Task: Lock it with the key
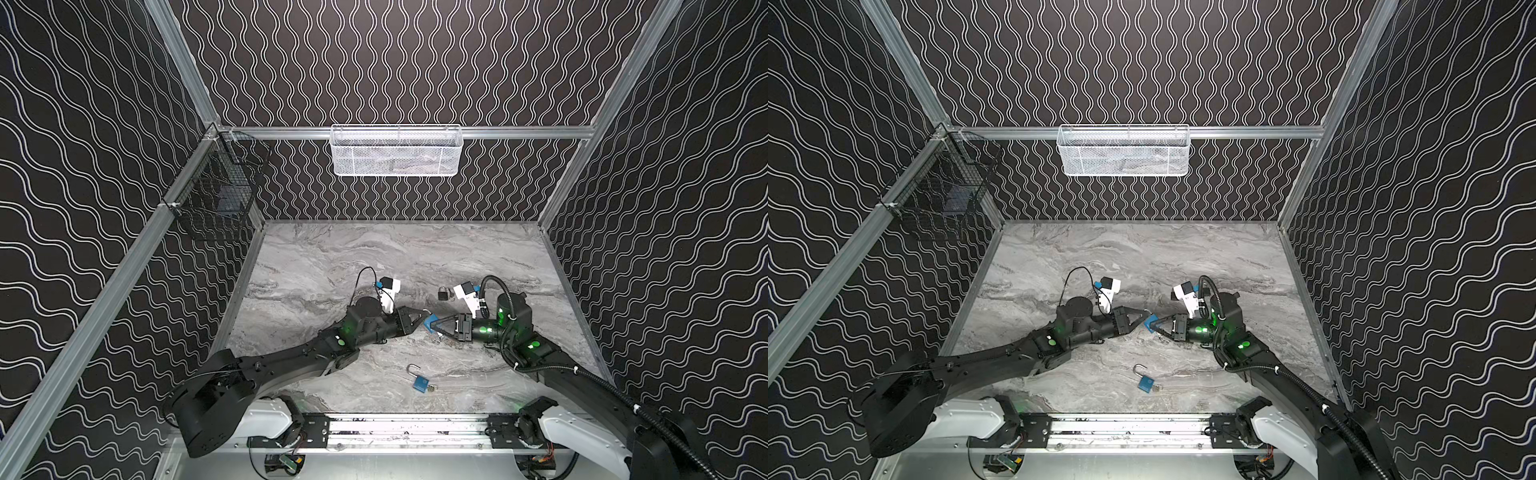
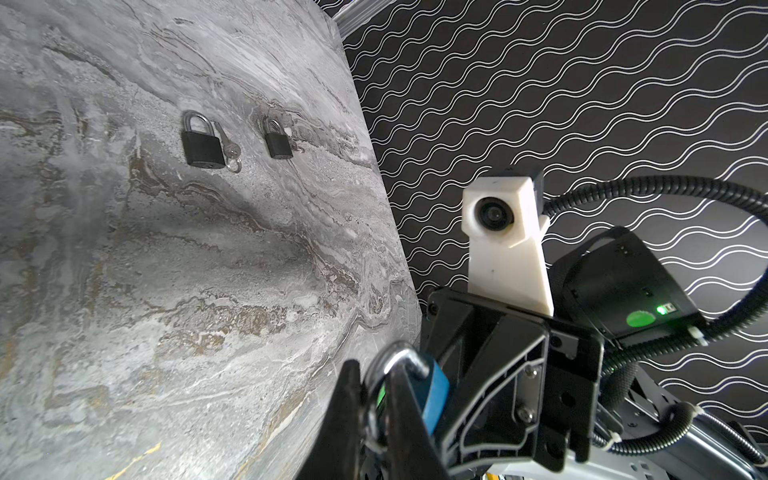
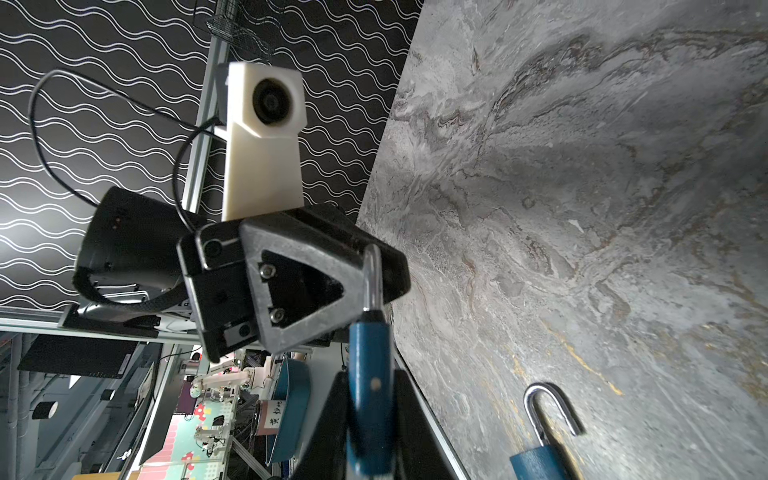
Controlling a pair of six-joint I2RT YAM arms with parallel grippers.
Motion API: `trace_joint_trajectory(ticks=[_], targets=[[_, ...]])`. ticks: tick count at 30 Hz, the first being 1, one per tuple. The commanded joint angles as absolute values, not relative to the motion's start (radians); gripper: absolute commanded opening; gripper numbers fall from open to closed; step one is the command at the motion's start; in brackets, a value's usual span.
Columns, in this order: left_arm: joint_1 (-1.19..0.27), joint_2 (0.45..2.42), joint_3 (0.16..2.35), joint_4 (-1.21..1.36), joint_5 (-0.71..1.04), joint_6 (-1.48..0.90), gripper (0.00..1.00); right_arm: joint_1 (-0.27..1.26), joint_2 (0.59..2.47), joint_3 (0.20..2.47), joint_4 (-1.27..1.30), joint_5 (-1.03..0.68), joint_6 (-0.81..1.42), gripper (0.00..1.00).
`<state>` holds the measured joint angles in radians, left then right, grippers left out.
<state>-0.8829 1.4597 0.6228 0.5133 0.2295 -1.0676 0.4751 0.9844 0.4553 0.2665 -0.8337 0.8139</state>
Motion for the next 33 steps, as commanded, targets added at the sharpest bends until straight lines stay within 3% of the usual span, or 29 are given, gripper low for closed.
trace_joint_trajectory(ticks=[1,8,12,16,26,33], targets=[[-0.886,1.465,0.644,0.504,0.264,-1.06,0.0,0.474,0.973,0.446,0.366,-0.859,0.832,0.12],[-0.867,1.478,0.642,0.549,0.259,-1.104,0.0,0.469,0.947,0.409,0.397,-0.848,0.869,0.2],[-0.86,1.498,0.644,0.577,0.263,-1.124,0.0,0.466,0.933,0.387,0.418,-0.842,0.889,0.34],[-0.858,1.514,0.646,0.597,0.266,-1.136,0.0,0.468,0.919,0.367,0.426,-0.836,0.899,0.41],[-0.854,1.51,0.644,0.6,0.246,-1.147,0.0,0.465,0.874,0.315,0.44,-0.81,0.922,0.42],[-0.853,1.516,0.627,0.626,0.248,-1.158,0.0,0.465,0.857,0.287,0.468,-0.802,0.943,0.36]])
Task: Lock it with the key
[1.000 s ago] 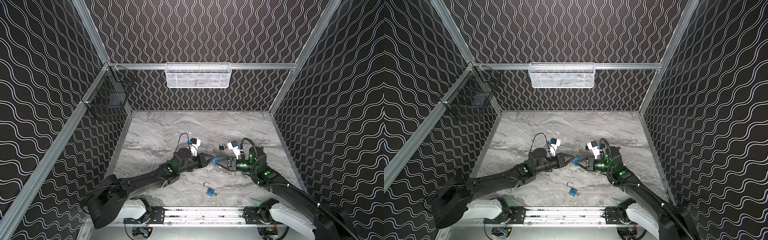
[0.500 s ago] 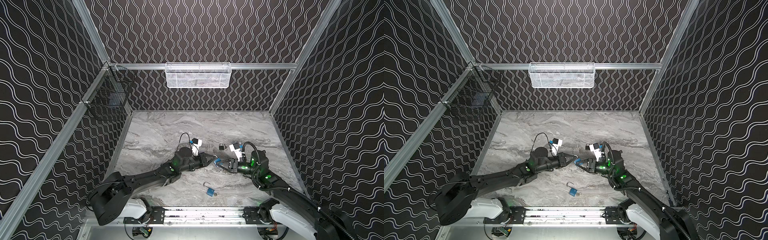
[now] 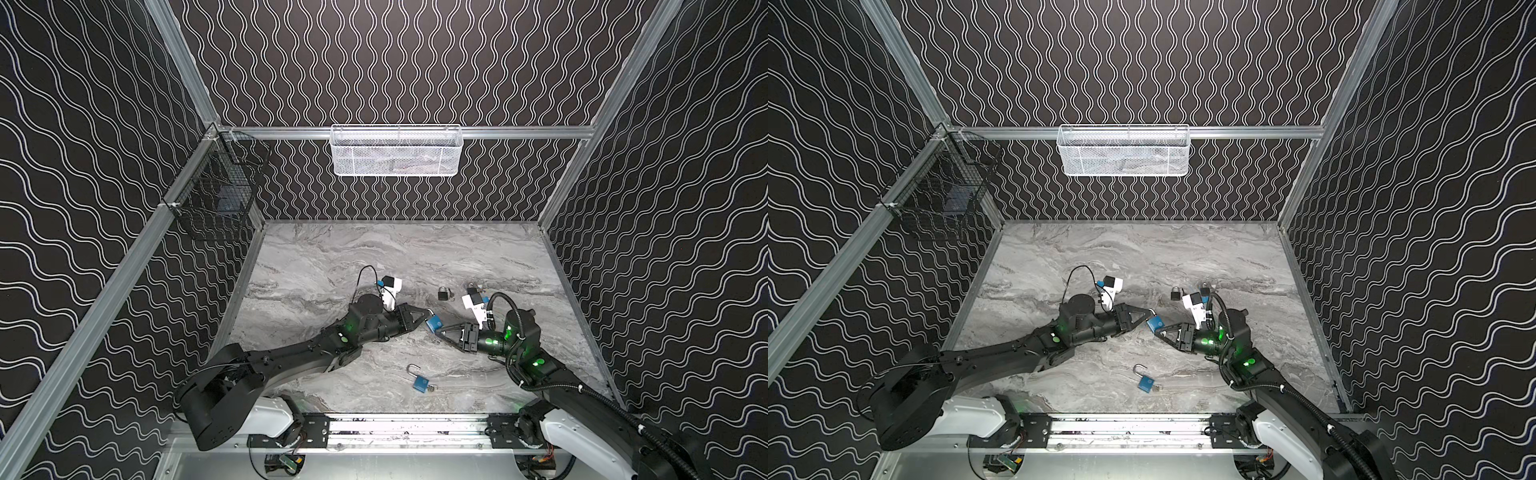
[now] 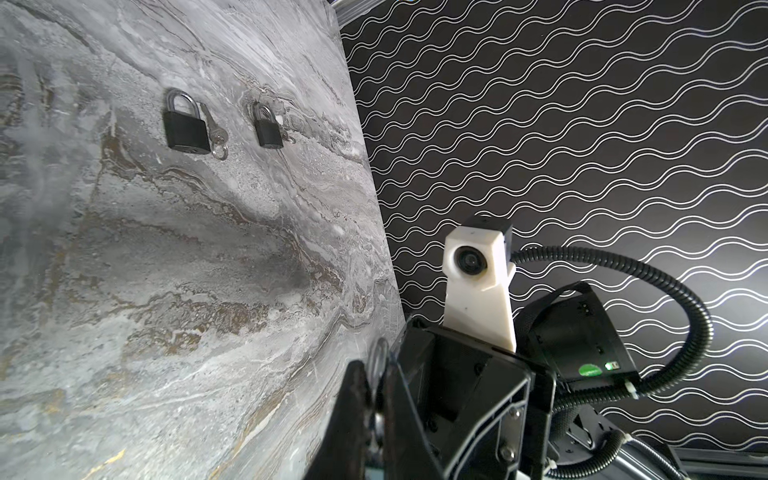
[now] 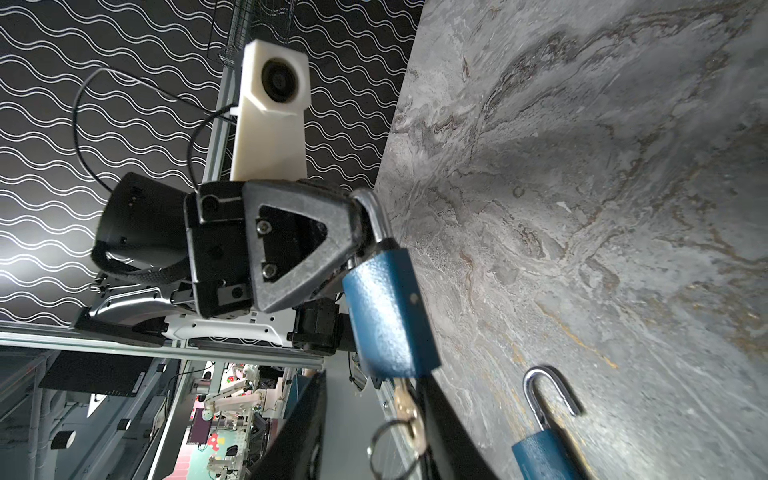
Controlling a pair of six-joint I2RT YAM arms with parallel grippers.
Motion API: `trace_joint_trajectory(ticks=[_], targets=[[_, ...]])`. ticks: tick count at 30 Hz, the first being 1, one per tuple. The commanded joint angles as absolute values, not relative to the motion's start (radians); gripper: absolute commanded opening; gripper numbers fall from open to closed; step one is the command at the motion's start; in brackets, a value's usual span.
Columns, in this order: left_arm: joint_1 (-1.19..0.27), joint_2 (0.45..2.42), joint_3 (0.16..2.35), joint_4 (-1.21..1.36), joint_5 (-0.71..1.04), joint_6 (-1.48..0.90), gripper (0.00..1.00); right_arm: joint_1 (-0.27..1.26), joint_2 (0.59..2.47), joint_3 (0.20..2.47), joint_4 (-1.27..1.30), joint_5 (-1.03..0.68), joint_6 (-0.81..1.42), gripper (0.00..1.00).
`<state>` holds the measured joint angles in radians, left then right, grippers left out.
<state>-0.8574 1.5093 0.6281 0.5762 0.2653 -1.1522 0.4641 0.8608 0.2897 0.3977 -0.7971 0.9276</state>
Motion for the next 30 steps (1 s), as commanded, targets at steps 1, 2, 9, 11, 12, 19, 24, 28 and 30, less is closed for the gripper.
trace_joint_trajectory(ticks=[1,2,9,11,12,19,24,28,30], targets=[[-0.854,1.518,0.627,0.631,0.249,-1.155,0.0,0.465,0.859,0.288,0.47,-0.805,0.942,0.35],[-0.853,1.52,0.627,0.636,0.249,-1.159,0.0,0.465,0.863,0.288,0.476,-0.809,0.943,0.34],[-0.854,1.523,0.621,0.655,0.251,-1.17,0.0,0.465,0.872,0.293,0.471,-0.796,0.939,0.14],[-0.853,1.525,0.624,0.655,0.253,-1.17,0.0,0.464,0.869,0.292,0.469,-0.79,0.939,0.1],[-0.853,1.524,0.62,0.657,0.252,-1.171,0.0,0.465,0.868,0.293,0.469,-0.788,0.939,0.08],[-0.854,1.512,0.574,0.708,0.218,-1.215,0.0,0.461,0.88,0.301,0.46,-0.752,0.94,0.0],[-0.852,1.492,0.537,0.755,0.173,-1.24,0.0,0.454,0.882,0.319,0.43,-0.736,0.931,0.0],[-0.851,1.472,0.511,0.773,0.129,-1.257,0.0,0.449,0.892,0.327,0.414,-0.751,0.923,0.0],[-0.848,1.457,0.497,0.766,0.099,-1.27,0.0,0.448,0.896,0.328,0.403,-0.755,0.918,0.0]])
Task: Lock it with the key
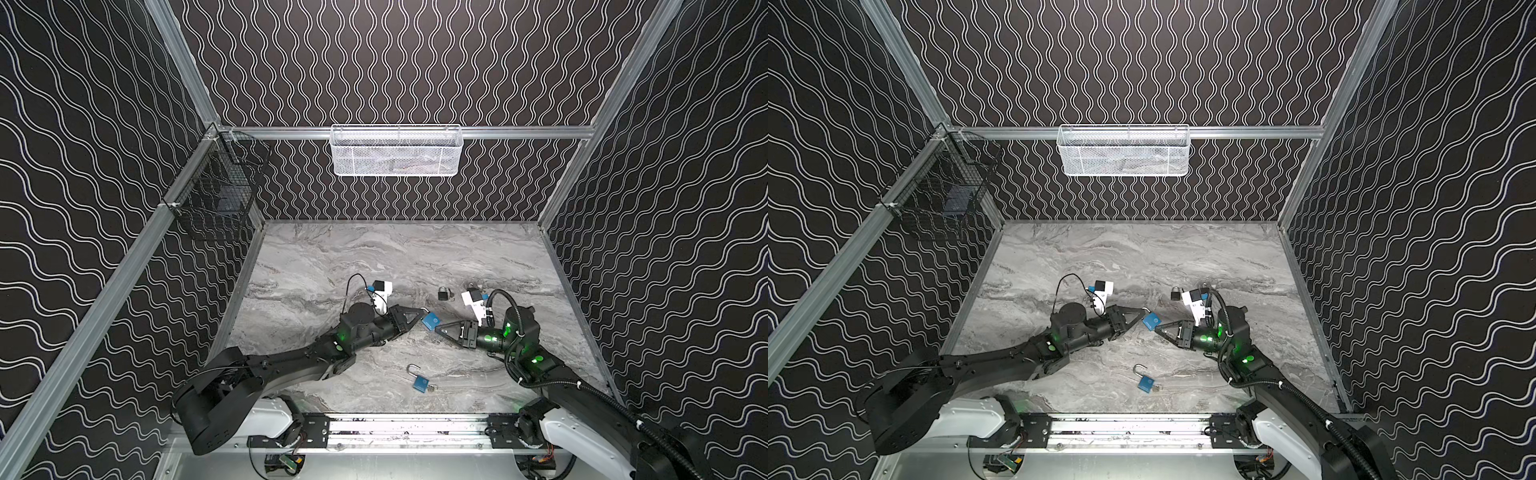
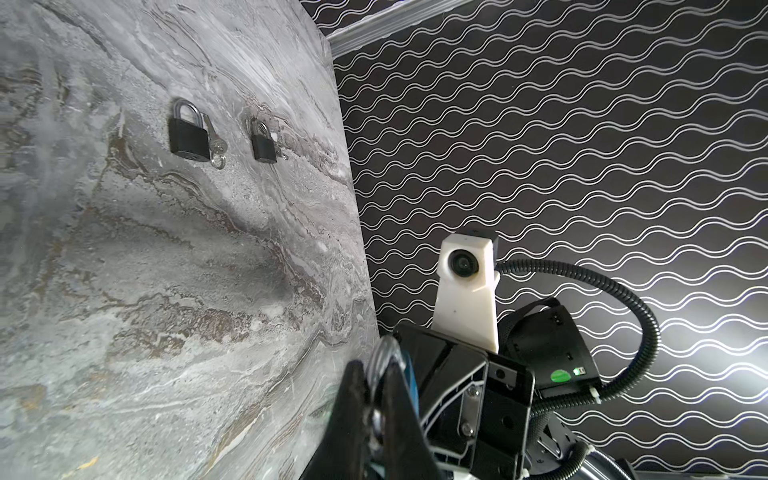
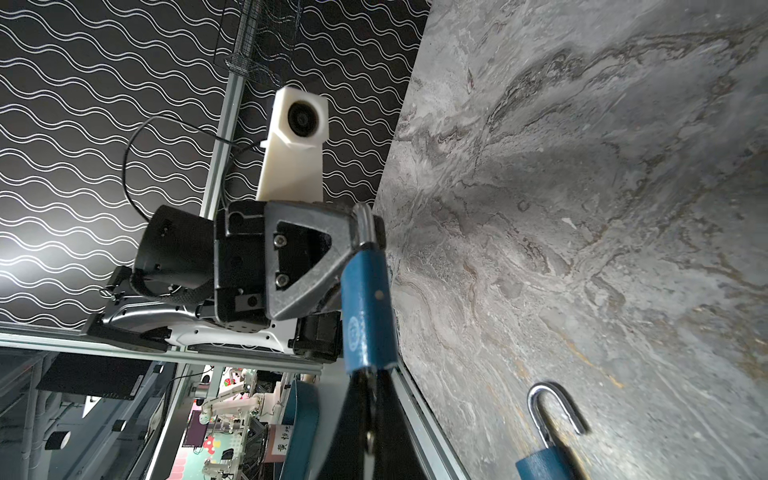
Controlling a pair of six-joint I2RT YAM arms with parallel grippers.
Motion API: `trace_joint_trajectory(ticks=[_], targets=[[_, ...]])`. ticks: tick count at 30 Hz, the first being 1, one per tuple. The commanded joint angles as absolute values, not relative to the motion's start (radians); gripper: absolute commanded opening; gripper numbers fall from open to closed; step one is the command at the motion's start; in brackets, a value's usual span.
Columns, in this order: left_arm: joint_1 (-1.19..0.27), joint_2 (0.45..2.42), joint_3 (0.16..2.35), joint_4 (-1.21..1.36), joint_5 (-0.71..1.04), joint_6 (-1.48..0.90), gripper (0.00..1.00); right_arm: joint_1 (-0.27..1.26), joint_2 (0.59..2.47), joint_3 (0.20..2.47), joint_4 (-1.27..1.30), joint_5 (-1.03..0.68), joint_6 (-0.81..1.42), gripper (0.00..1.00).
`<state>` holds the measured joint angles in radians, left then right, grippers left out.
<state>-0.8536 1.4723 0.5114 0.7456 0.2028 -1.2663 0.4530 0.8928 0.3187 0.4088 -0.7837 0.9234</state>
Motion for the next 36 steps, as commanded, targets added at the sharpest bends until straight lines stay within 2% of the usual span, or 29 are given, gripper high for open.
trace_joint_trajectory(ticks=[1,6,18,21,28,32,36], targets=[[-0.848,1.45,0.491,0.767,0.084,-1.272,0.0,0.447,0.896,0.325,0.403,-0.756,0.916,0.0],[-0.844,1.42,0.468,0.768,0.026,-1.291,0.0,0.446,0.898,0.318,0.4,-0.758,0.91,0.0],[-0.819,1.447,0.454,0.822,0.071,-1.299,0.0,0.443,0.878,0.316,0.362,-0.764,0.884,0.0],[-0.808,1.433,0.449,0.801,0.082,-1.292,0.0,0.403,0.87,0.308,0.359,-0.774,0.884,0.0],[-0.733,1.418,0.543,0.565,0.221,-1.201,0.0,0.34,0.841,0.341,0.227,-0.771,0.826,0.0],[-0.652,1.493,0.705,0.31,0.394,-1.068,0.0,0.3,0.819,0.378,0.077,-0.726,0.759,0.0],[-0.604,1.606,0.89,0.069,0.481,-0.904,0.0,0.258,0.797,0.39,-0.023,-0.671,0.722,0.0]])
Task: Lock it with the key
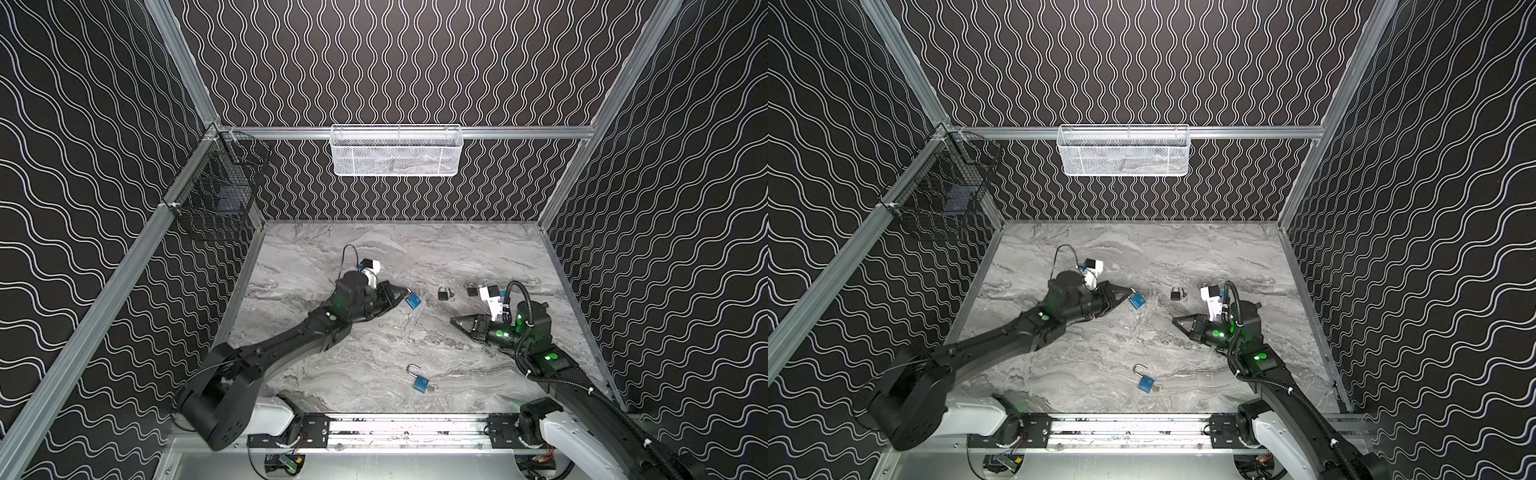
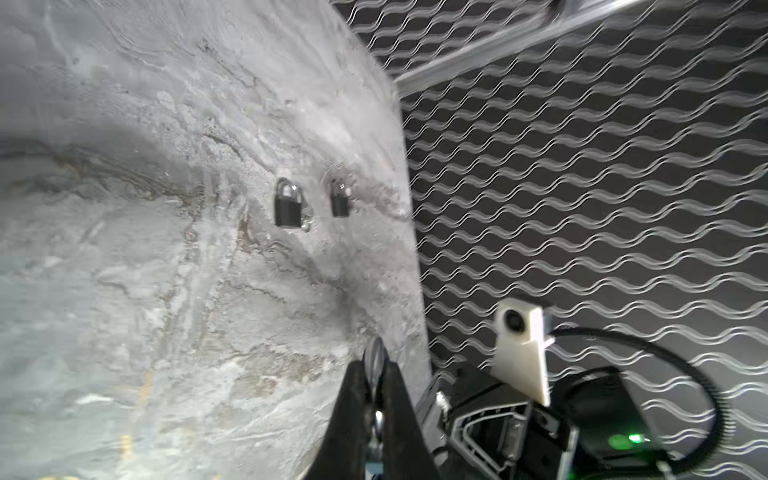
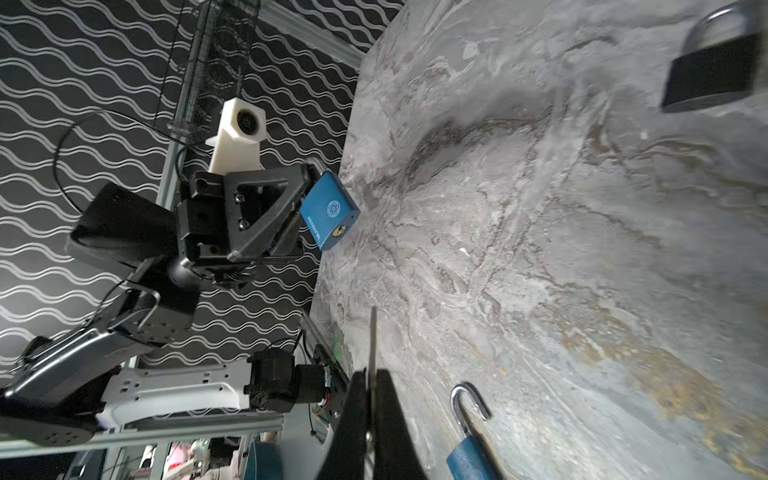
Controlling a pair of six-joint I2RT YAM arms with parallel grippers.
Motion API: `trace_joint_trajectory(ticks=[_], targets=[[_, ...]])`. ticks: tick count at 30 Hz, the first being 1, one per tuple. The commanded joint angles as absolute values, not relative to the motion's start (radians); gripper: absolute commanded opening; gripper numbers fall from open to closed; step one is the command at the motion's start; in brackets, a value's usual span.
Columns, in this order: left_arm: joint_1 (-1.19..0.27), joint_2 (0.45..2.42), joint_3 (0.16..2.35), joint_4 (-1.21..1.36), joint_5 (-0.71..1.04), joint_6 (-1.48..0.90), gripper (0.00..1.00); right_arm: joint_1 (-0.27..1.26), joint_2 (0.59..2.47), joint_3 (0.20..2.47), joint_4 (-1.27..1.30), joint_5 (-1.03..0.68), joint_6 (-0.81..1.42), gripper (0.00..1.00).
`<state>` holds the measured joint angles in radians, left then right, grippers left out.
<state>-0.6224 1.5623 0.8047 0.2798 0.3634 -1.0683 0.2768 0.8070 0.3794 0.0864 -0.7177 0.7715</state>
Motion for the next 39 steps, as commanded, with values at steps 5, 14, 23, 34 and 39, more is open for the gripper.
trace_joint_trajectory(ticks=[5,14,23,34,39], targets=[[-0.571,1.78,1.136,-0.207,0.519,-0.686,0.0,0.208,0.769,0.398,-0.087,-0.628,0.691,0.0],[-0.491,2.051,1.388,-0.379,0.662,-0.488,0.0,0.183,0.706,0.378,-0.15,-0.651,0.663,0.0],[-0.478,2.257,1.59,-0.466,0.73,-0.407,0.0,0.179,0.664,0.339,-0.174,-0.67,0.663,0.0],[-0.456,2.426,1.771,-0.583,0.767,-0.337,0.0,0.178,0.639,0.334,-0.206,-0.678,0.646,0.0],[-0.45,2.472,1.825,-0.609,0.775,-0.329,0.0,0.176,0.631,0.33,-0.209,-0.678,0.648,0.0]])
